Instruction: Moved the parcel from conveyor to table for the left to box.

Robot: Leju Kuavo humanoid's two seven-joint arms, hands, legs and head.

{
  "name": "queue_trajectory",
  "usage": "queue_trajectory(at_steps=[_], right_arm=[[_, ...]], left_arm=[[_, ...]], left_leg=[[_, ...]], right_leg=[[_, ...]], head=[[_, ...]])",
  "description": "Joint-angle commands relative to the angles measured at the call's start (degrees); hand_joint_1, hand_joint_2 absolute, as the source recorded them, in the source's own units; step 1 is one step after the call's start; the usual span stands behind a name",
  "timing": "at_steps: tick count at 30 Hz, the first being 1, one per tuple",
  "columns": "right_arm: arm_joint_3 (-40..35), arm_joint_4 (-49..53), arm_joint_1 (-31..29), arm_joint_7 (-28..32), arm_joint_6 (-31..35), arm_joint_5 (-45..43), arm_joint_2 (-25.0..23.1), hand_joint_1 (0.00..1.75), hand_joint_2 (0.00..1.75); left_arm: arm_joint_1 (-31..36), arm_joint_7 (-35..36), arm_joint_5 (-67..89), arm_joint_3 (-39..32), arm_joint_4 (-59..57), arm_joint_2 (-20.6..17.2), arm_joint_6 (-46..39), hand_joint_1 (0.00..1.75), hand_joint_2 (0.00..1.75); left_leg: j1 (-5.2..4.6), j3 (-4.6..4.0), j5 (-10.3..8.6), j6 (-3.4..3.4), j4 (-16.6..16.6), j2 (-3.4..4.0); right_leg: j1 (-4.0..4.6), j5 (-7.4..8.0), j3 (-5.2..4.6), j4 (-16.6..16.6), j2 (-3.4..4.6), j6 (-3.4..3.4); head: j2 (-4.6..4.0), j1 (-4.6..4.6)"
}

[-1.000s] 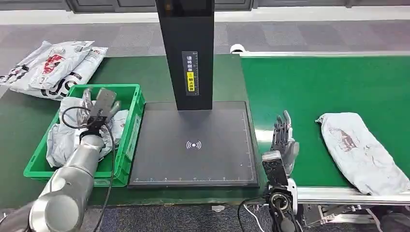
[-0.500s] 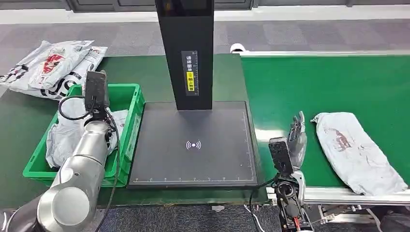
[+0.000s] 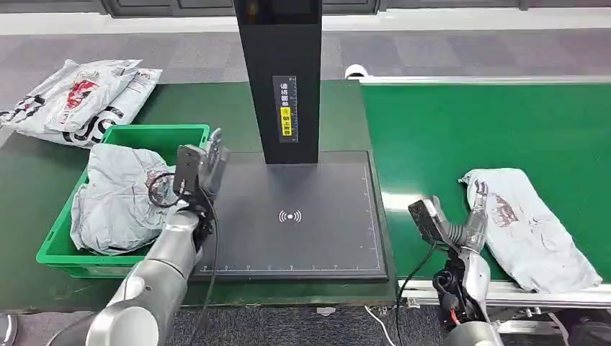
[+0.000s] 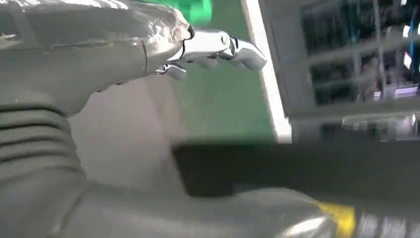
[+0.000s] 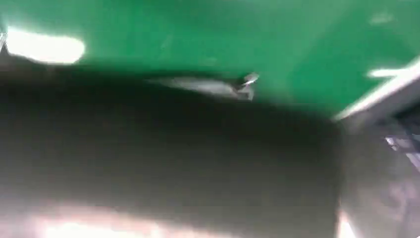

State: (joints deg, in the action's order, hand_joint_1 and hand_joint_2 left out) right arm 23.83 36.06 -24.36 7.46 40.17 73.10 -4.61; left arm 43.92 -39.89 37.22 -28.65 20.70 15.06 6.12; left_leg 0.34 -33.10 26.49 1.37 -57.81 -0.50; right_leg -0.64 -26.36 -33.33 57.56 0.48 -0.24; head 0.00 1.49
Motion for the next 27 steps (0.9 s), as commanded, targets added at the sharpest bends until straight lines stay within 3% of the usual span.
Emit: queue_trajectory(at_steps=[1, 4, 6, 10, 15, 18, 21, 24, 27], right_arm=[[7.6, -10.6, -6.3, -18.9, -0.2, 16.9, 4.9, 0.00, 1.75], [0.7, -12.0, -5.7, -26.8, -0.2, 16.9, 7.4, 0.00, 1.75], [0.7, -12.0, -5.7, -26.8, -0.2, 16.9, 7.4, 0.00, 1.75], [-7.1, -22.4, -7.8, -38.7, -0.8, 16.9, 11.9, 0.00, 1.75], [-7.0, -22.5, -7.8, -38.6, -0.8, 16.9, 12.1, 0.00, 1.75], [-9.1, -23.6, -7.1, -43.9, -7.5, 16.9, 13.2, 0.00, 1.75], [-9.1, -23.8, -4.9, -47.5, -24.4, 16.9, 13.6, 0.00, 1.75], [-9.1, -23.6, -3.8, -47.5, -25.0, 16.9, 13.7, 0.00, 1.75], [-10.8, -23.7, -3.5, -47.5, -30.1, 16.9, 12.8, 0.00, 1.75]], left_arm=[[-1.6, 0.5, -2.5, 9.1, -3.8, 3.4, -0.8, 0.00, 1.75], [-0.6, 2.7, -3.6, 8.8, -4.3, 3.9, -1.8, 0.00, 1.75], [-0.6, 2.7, -3.6, 8.8, -4.3, 3.9, -1.8, 0.00, 1.75], [1.2, 4.3, -4.7, 9.3, -4.7, 4.5, -2.2, 0.00, 1.75], [1.4, 4.4, -4.8, 9.3, -4.6, 4.6, -2.3, 0.00, 1.75], [1.6, 5.0, -5.4, 9.7, -4.5, 4.5, -2.2, 0.00, 1.75], [1.9, 5.0, -6.3, 10.1, -4.2, 4.1, -1.7, 0.00, 1.75], [1.9, 5.0, -6.6, 10.2, -4.1, 3.9, -1.7, 0.00, 1.75], [1.1, 5.0, -7.3, 10.4, -3.7, 3.1, -1.8, 0.00, 1.75]], left_leg=[[-0.03, -0.06, -0.04, -0.05, 0.0, -0.04], [-0.01, -0.03, -0.06, -0.06, 0.1, -0.03], [-0.01, -0.04, -0.06, -0.04, 0.0, -0.03], [0.01, -0.13, -0.03, -0.07, 0.0, 0.00], [0.01, -0.14, -0.07, -0.10, 0.0, -0.09], [0.02, -0.17, -0.06, -0.08, 0.0, -0.06], [0.03, -0.18, -0.06, -0.08, 0.0, -0.13], [0.05, -0.13, -0.06, -0.09, 0.0, -0.19], [0.09, 0.02, -0.07, -0.13, 0.1, -0.10]], right_leg=[[-0.02, 0.02, -0.02, 0.0, -0.13, 0.03], [0.00, 0.06, 0.02, -0.1, -0.15, 0.03], [0.00, 0.05, 0.00, -0.1, -0.14, 0.02], [0.02, 0.05, -0.07, 0.0, -0.09, 0.02], [0.02, 0.05, -0.05, 0.0, -0.19, 0.03], [0.03, 0.04, -0.11, 0.0, -0.16, 0.02], [0.04, 0.03, -0.09, 0.0, -0.20, 0.02], [0.06, 0.01, -0.03, -0.1, -0.24, 0.02], [0.11, 0.07, 0.13, -0.2, -0.21, 0.03]], head=[[-0.02, 0.00], [0.00, 0.00], [0.00, 0.00], [0.00, 0.00], [-0.02, 0.00], [0.00, 0.00], [-0.02, 0.00], [0.00, 0.00], [0.00, 0.00]])
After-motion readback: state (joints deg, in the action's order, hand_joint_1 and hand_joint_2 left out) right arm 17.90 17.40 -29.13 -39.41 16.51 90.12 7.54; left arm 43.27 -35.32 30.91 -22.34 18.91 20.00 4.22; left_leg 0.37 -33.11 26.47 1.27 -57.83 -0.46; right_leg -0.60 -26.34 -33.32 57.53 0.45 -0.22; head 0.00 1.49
